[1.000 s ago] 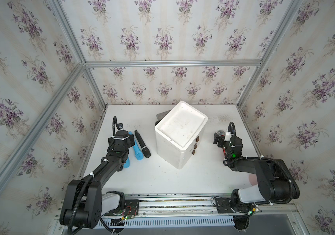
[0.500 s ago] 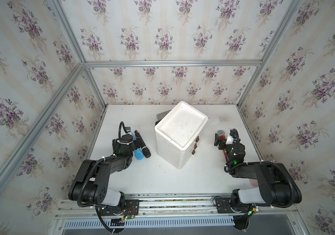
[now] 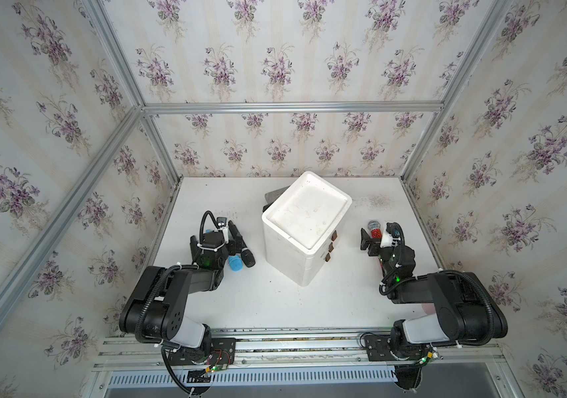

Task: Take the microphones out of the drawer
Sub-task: Reset both arms

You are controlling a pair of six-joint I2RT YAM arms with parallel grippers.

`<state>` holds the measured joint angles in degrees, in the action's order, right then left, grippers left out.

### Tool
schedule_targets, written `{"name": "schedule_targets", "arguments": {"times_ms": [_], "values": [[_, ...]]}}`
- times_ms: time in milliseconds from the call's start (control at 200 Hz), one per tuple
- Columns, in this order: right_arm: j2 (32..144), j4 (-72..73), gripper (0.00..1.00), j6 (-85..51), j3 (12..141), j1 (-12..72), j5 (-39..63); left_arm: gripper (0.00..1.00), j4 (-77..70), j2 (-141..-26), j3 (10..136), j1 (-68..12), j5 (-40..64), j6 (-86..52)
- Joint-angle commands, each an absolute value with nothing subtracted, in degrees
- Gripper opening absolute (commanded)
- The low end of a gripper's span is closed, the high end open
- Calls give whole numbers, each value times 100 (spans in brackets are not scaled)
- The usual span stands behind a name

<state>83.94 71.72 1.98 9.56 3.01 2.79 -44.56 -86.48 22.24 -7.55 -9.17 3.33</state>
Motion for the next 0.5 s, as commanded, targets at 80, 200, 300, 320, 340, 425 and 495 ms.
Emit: {"name": "schedule_targets", "arguments": {"times_ms": [80, 200, 300, 320, 340, 425, 495], "values": [[8742, 8125, 100, 418, 806, 308, 566, 99, -4682, -8614, 2219, -747, -404, 563], [8766, 8084, 100, 342, 840, 309, 395, 99, -4679, -8634, 2227, -732, -371, 563], [8772, 8073, 100, 229, 861, 332, 52, 99, -4542, -8655, 2318, -721, -800, 351], [8780, 8069, 100, 179, 861, 338, -69, 99, -4461, -8672, 2378, -716, -1002, 255], [8786, 8076, 100, 140, 861, 342, -164, 99, -4412, -8683, 2420, -684, -1049, 196], [8787, 8069, 100, 70, 870, 343, -318, 99, -4386, -8679, 2426, -633, -1002, 152], [8795, 8069, 100, -8, 870, 343, -594, 99, -4376, -8675, 2426, -634, -1002, 152]]}}
